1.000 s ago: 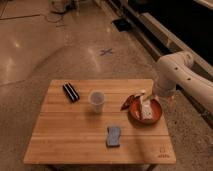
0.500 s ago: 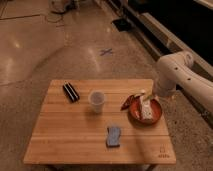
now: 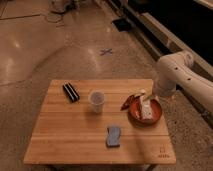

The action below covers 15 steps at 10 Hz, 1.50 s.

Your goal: Move the arm in a circular motion

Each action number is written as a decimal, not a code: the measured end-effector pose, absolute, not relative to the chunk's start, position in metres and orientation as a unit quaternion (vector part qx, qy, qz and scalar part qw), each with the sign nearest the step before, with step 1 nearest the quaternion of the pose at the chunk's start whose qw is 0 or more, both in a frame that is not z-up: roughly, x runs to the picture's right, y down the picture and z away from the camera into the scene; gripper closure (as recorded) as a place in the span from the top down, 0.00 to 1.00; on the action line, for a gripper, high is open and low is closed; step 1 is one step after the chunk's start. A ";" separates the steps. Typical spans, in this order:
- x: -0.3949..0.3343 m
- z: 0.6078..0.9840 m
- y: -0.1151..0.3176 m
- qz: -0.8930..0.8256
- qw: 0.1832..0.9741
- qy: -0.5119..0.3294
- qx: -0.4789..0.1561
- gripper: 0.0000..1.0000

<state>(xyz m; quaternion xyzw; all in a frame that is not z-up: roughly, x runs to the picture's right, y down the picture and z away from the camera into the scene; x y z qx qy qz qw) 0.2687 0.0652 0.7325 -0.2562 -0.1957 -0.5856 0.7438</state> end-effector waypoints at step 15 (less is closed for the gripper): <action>0.256 0.759 0.015 -0.584 0.752 -0.181 -0.246 0.80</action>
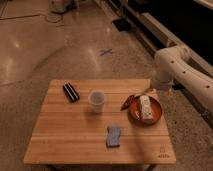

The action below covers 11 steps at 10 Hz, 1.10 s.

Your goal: Move the arm in a circular motion

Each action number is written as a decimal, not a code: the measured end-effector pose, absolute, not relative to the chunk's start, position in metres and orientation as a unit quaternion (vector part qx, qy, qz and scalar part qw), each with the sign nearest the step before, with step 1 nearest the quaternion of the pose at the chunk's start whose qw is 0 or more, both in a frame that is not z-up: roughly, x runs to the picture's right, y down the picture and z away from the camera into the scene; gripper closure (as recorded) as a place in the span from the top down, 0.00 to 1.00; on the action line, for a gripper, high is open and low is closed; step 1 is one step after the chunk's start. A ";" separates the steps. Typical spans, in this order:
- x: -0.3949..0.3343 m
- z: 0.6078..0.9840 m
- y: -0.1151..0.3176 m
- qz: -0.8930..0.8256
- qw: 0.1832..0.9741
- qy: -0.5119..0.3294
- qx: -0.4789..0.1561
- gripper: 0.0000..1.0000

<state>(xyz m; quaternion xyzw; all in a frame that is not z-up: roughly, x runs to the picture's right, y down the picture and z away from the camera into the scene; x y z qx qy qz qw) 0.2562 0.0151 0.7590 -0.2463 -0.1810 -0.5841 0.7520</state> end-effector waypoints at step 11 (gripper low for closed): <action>0.005 0.795 -0.020 -0.747 0.597 -0.177 -0.235 0.80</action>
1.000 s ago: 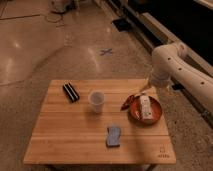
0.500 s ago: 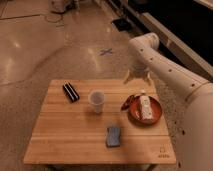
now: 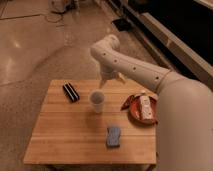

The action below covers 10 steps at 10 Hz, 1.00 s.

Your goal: Move the arm in a circular motion

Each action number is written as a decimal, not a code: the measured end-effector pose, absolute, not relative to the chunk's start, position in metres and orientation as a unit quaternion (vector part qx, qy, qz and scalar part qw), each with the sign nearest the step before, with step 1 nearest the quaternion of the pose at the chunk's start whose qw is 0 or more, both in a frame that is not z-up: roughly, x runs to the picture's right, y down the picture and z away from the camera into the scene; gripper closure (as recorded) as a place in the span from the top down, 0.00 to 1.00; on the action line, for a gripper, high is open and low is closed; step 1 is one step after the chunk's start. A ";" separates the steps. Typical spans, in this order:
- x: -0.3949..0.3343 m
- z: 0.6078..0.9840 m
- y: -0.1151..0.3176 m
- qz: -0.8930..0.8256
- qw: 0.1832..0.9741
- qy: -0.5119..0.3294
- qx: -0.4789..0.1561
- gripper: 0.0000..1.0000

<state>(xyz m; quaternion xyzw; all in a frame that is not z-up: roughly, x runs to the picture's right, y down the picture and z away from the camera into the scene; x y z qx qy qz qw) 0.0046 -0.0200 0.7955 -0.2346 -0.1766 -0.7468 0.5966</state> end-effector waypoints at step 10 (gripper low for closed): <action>-0.049 0.689 0.164 -0.894 0.364 -0.183 -0.186 0.80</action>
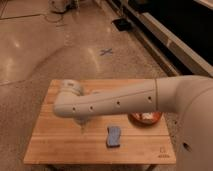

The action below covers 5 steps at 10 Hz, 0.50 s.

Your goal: Move the arm in a circular motion

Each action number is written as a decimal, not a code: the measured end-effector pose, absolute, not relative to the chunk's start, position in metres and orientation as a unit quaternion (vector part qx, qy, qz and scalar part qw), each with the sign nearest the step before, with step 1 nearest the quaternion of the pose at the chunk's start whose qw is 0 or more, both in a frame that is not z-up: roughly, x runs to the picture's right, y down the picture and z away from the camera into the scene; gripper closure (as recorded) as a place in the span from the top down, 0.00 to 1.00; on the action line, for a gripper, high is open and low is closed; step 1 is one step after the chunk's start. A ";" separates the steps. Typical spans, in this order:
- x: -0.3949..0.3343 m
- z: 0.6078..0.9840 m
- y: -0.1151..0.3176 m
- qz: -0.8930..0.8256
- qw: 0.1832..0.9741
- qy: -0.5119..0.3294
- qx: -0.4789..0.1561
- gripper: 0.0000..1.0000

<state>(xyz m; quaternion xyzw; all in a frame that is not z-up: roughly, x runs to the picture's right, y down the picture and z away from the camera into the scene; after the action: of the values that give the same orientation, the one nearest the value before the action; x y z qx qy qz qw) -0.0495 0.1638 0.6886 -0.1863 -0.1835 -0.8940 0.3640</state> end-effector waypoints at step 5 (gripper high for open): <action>0.069 0.677 0.163 -0.829 0.486 -0.185 -0.208 0.80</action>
<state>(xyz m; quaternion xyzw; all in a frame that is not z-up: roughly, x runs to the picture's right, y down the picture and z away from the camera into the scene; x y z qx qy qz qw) 0.0694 0.1631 0.6772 -0.2079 -0.1854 -0.8286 0.4857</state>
